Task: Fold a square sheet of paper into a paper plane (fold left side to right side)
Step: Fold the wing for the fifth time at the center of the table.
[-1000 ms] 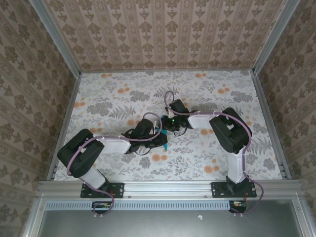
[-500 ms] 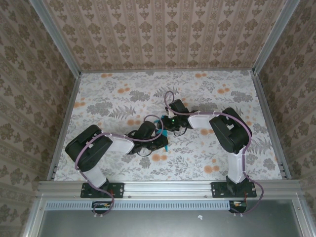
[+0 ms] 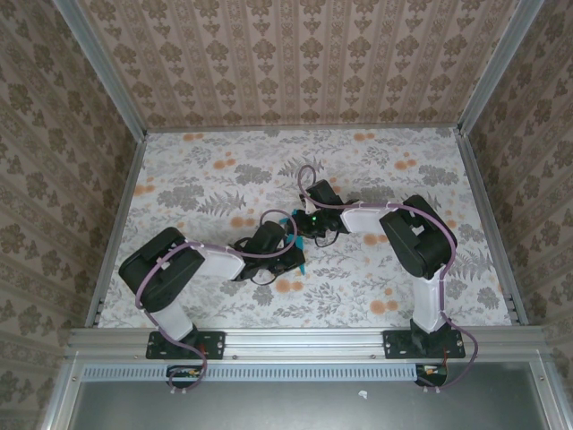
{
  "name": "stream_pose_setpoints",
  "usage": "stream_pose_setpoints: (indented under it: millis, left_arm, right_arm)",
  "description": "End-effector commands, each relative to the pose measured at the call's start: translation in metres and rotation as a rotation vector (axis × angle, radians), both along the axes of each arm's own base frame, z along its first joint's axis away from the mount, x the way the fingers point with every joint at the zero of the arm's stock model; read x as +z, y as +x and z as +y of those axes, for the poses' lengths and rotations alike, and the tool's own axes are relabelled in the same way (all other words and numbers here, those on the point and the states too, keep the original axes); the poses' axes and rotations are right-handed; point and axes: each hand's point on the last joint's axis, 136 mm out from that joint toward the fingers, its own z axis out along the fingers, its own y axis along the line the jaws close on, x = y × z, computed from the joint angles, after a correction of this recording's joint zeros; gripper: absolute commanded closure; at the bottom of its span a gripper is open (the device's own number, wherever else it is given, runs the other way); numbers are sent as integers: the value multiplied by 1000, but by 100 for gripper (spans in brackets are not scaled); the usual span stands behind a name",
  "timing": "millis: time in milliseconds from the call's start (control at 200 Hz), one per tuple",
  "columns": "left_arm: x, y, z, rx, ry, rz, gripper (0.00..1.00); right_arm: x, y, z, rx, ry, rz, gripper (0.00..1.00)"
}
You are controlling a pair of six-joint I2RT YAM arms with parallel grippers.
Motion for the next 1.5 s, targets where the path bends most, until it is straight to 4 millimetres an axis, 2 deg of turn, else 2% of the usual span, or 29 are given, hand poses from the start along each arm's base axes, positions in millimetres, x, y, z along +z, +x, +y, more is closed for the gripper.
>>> stream_pose_setpoints:
  millis: [0, 140, 255, 355, 430, 500, 585, 725, 840, 1155, 1495]
  left_arm:
    - [-31, -20, 22, 17, 123, 97, 95]
    - [-33, -21, 24, 16, 137, 100, 96]
    - [-34, -21, 24, 18, 140, 99, 97]
    - [-33, -21, 23, 15, 140, 95, 97]
    - [-32, -22, 23, 10, 141, 91, 97]
    - [-32, -22, 22, 6, 145, 89, 98]
    - [-31, -21, 22, 3, 145, 85, 98]
    - [-29, -21, 23, 1, 156, 80, 98]
    - [-28, -21, 23, -3, 160, 75, 98]
    - [-29, -22, 22, -10, 167, 80, 98]
    - [-30, -23, 21, -16, 166, 87, 98]
  right_arm:
    - [0, -2, -9, -14, 11, 17, 72]
    - [28, 18, -5, -13, 106, -50, 72]
    - [57, 30, -11, -20, 148, -119, 72]
    - [77, 30, -24, -25, 138, -168, 72]
    - [79, 21, -36, -28, 103, -171, 72]
    - [75, 10, -42, -21, 96, -159, 74]
    - [67, -4, -40, -3, 120, -126, 80]
    - [51, -24, -26, 56, 156, -75, 89]
    - [43, -30, -14, 91, 172, -54, 91]
    - [17, -16, -2, 93, 158, -16, 91]
    - [-6, 5, -4, 84, 93, -15, 92]
